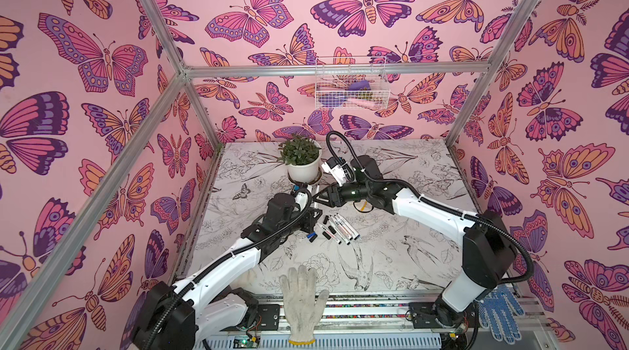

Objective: Insert pens into pen caps
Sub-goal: Pass a pen.

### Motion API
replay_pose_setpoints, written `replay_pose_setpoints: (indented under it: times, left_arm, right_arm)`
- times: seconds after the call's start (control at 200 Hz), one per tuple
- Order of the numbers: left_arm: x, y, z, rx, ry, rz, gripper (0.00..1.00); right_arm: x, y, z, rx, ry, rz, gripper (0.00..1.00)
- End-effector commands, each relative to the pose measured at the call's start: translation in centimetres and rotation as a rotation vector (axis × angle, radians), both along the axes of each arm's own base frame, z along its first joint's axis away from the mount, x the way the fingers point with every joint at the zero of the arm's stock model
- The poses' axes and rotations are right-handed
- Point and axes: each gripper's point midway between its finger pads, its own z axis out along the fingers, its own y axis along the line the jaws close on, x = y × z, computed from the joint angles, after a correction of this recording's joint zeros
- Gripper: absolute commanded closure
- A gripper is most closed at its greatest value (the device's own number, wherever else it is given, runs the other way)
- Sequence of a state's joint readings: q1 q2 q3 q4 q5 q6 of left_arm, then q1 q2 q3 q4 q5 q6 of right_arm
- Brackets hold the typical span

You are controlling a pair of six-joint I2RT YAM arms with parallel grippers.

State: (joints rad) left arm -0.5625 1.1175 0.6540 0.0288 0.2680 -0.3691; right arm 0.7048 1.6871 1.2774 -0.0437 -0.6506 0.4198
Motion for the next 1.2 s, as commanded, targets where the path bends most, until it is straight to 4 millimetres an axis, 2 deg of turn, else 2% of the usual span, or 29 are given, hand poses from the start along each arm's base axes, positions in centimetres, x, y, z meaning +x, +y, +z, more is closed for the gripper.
replay_pose_setpoints:
  times: [0.0, 0.21, 0.31, 0.386, 0.451, 0.506, 0.551, 0.631, 0.791, 0.931, 1.197]
  left_arm:
    - [0.2, -0.9, 1.0, 0.003, -0.042, -0.034, 1.00]
    - [0.0, -1.3, 1.2, -0.005, -0.054, -0.045, 1.00]
    - [0.1, -1.2, 1.2, -0.005, -0.053, -0.026, 1.00]
    - [0.3, -0.9, 1.3, -0.008, -0.057, -0.008, 0.80]
    - [0.3, -0.6, 1.6, -0.010, -0.066, 0.008, 0.54]
    - [0.2, -0.5, 1.9, -0.013, -0.078, 0.007, 0.43]
    - [0.1, -0.3, 2.3, -0.020, -0.085, 0.005, 0.39]
    - [0.0, 0.0, 2.6, -0.034, -0.083, 0.000, 0.37]
    - [0.4, 0.5, 3.0, -0.045, -0.082, -0.005, 0.37]
    - [0.9, -0.5, 3.5, -0.030, -0.097, -0.058, 0.39]
    - [3.2, -1.7, 4.1, -0.006, -0.115, -0.067, 0.43]
  right_arm:
    - [-0.3, 0.5, 0.9, 0.015, -0.015, 0.034, 0.61]
    - [0.0, 0.5, 0.6, 0.009, -0.011, 0.013, 0.86]
    - [0.1, 0.4, 0.7, 0.011, -0.009, 0.002, 0.92]
    - [0.5, 0.2, 0.8, 0.013, -0.016, -0.024, 0.94]
    - [1.1, -0.3, 1.1, 0.022, -0.022, -0.059, 0.95]
    - [1.7, -0.8, 1.6, 0.042, -0.016, -0.088, 0.96]
    - [2.2, -1.3, 2.0, 0.070, -0.012, -0.116, 0.96]
    - [2.8, -2.0, 2.4, 0.094, -0.005, -0.149, 0.96]
    - [2.8, -2.7, 2.6, 0.087, -0.021, -0.171, 0.97]
    - [2.6, -2.7, 3.1, 0.103, -0.022, -0.166, 0.98]
    - [2.4, -2.7, 3.4, 0.107, -0.024, -0.152, 0.98]
